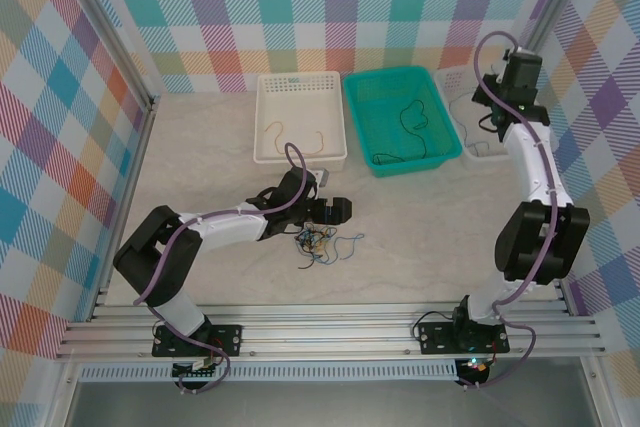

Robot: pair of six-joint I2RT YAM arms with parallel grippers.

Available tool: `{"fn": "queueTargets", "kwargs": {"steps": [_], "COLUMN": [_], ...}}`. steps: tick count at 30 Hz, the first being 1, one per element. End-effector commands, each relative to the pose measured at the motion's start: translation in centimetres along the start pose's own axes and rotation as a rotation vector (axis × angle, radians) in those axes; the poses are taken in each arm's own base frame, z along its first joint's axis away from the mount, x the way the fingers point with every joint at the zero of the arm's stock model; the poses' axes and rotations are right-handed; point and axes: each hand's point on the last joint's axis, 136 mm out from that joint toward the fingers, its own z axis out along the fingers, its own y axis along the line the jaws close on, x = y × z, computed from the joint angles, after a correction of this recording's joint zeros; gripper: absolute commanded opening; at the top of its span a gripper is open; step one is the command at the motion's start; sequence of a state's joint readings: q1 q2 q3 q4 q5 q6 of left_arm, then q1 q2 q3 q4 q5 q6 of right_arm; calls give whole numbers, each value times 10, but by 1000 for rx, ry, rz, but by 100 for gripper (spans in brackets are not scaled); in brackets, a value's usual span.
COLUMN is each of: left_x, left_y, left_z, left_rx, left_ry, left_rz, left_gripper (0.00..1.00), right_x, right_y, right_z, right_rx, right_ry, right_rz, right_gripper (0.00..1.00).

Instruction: Untangle the cables

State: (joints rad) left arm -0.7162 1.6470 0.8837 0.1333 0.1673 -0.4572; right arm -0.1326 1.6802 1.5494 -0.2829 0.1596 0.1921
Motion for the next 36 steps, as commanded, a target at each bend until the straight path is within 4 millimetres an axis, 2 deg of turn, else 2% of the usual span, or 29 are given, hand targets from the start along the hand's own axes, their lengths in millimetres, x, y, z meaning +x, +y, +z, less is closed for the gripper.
{"fn": "queueTargets", "kwargs": {"steps": [1, 4, 7, 15, 18, 20, 22, 23, 26, 27, 36], "left_x": [-9, -10, -11, -19, -21, -22, -24, -26, -28, -29, -28], "left_y": [-4, -4, -4, 7, 12, 17, 21, 23, 28, 29, 41], "left_z": [-4, -7, -11, -34, -43, -47, -50, -52, -57, -59, -67], "left_rx": [17, 16, 11, -60, -92, -115, -140, -154, -184, -191, -261], "left_ry": [-21, -28, -41, -115, -142, -157, -170, -178, -195, -200, -207], "left_rz": [-6, -8, -15, -30, -34, -41, -50, -59, -80, -83, -122], "left_gripper": [100, 100, 100, 100, 100, 100, 100, 100, 100, 100, 100], "right_x": [-20, -12, -14, -44, -53, -54, -50, -47, -38, -35, -15], "right_y": [-1, -13, -29, -84, -92, -89, -85, -83, -76, -73, -51], "right_z": [-5, 9, 21, 40, 50, 56, 62, 63, 66, 66, 56], "right_rx": [6, 75, 161, 320, 343, 328, 305, 295, 248, 226, 100], "right_ry": [-97, -94, -119, -149, -129, -114, -78, -61, -24, -12, 81], "right_rz": [66, 43, 19, -34, -88, -123, -134, -128, -105, -94, 11], "right_gripper": [0, 0, 0, 0, 0, 2, 18, 30, 87, 99, 100]}}
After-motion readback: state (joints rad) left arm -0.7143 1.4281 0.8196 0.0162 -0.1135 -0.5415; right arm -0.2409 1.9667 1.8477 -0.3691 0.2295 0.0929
